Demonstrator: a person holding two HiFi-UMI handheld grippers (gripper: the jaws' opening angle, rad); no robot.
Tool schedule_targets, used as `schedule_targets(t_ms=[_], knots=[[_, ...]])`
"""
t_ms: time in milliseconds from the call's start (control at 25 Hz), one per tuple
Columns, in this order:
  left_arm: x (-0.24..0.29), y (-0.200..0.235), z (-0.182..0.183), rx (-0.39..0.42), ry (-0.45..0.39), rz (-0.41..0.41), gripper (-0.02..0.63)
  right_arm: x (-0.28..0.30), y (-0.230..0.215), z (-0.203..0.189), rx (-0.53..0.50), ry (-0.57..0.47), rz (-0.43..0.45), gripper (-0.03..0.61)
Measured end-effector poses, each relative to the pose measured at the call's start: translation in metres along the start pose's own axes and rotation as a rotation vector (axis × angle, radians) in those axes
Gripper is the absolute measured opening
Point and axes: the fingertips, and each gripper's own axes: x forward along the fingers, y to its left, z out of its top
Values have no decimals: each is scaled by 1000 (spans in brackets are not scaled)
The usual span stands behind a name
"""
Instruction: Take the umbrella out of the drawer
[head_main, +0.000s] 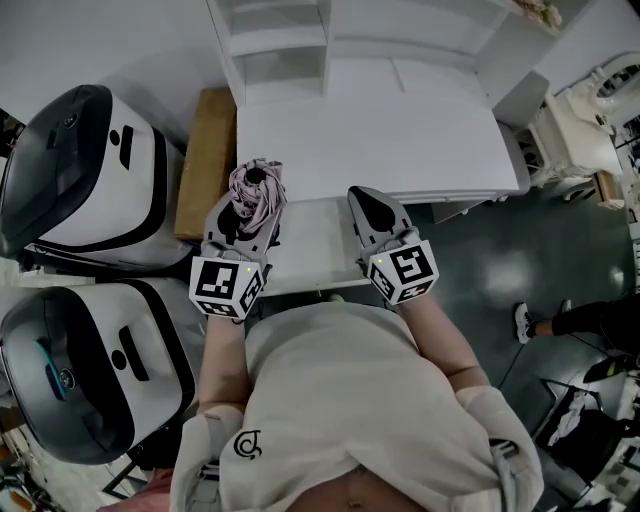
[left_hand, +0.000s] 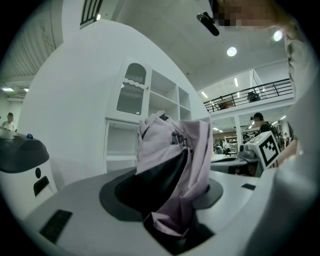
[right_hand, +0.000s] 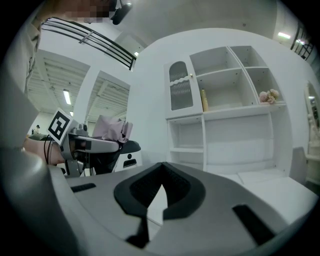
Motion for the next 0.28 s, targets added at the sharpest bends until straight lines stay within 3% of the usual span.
schedule_targets(t_ms=[280], knots=[[3, -5, -1, -9, 1, -4, 235, -4, -4, -2, -3, 8, -3, 5]])
